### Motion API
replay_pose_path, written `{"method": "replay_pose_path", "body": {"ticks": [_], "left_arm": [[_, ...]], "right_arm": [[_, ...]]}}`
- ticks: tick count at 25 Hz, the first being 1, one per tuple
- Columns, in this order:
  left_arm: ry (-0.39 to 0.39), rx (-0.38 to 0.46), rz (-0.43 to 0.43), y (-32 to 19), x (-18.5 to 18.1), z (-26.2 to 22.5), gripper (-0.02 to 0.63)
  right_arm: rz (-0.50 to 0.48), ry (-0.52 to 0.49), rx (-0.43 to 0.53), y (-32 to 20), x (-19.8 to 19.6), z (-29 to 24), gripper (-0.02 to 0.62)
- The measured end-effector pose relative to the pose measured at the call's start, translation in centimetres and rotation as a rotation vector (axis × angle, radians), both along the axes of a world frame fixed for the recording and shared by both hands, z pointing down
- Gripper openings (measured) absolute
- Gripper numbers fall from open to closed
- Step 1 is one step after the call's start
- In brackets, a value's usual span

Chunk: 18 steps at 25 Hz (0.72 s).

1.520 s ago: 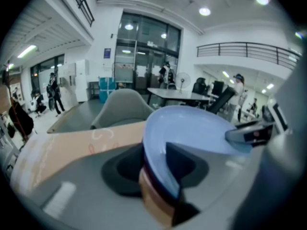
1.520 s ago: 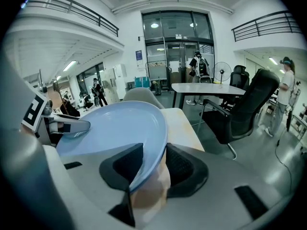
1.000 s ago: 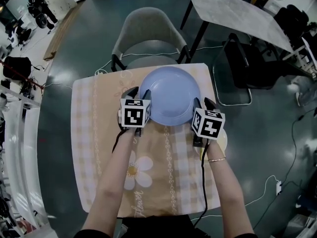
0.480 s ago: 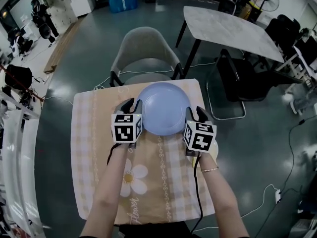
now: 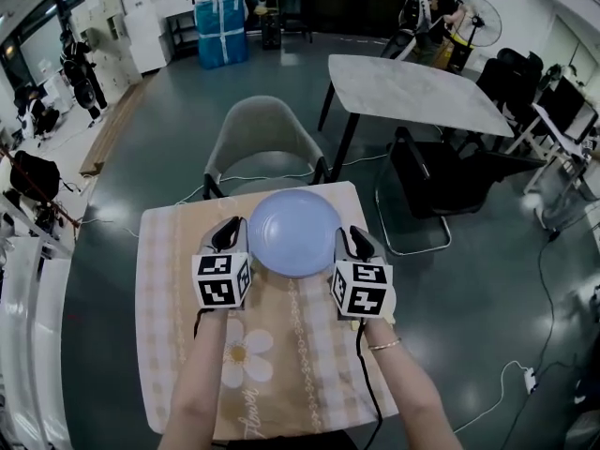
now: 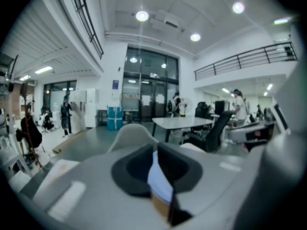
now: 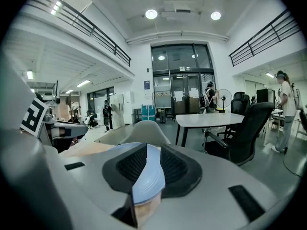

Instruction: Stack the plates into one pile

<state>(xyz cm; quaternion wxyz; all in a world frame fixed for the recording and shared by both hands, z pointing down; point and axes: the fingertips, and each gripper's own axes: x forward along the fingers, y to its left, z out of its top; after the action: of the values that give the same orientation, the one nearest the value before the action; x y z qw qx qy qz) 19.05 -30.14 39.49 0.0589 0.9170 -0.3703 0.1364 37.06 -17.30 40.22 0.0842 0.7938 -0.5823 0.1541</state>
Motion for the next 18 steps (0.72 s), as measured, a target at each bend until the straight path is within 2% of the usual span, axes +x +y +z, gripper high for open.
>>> {"method": "replay_pose_path", "body": {"ticks": [9,18], "left_arm": [[0.062,0.088,0.026,2.9,-3.6,-3.9,0.009],[0.099,0.121,0.065,7.0,-8.1,-5.3,0.008]], "right_arm": [[0.011,0.057,0.086,3.3,-3.8,-3.5,0.022],[0.021,0.045,0.149,8.0,-7.6,-5.0,0.008]]}}
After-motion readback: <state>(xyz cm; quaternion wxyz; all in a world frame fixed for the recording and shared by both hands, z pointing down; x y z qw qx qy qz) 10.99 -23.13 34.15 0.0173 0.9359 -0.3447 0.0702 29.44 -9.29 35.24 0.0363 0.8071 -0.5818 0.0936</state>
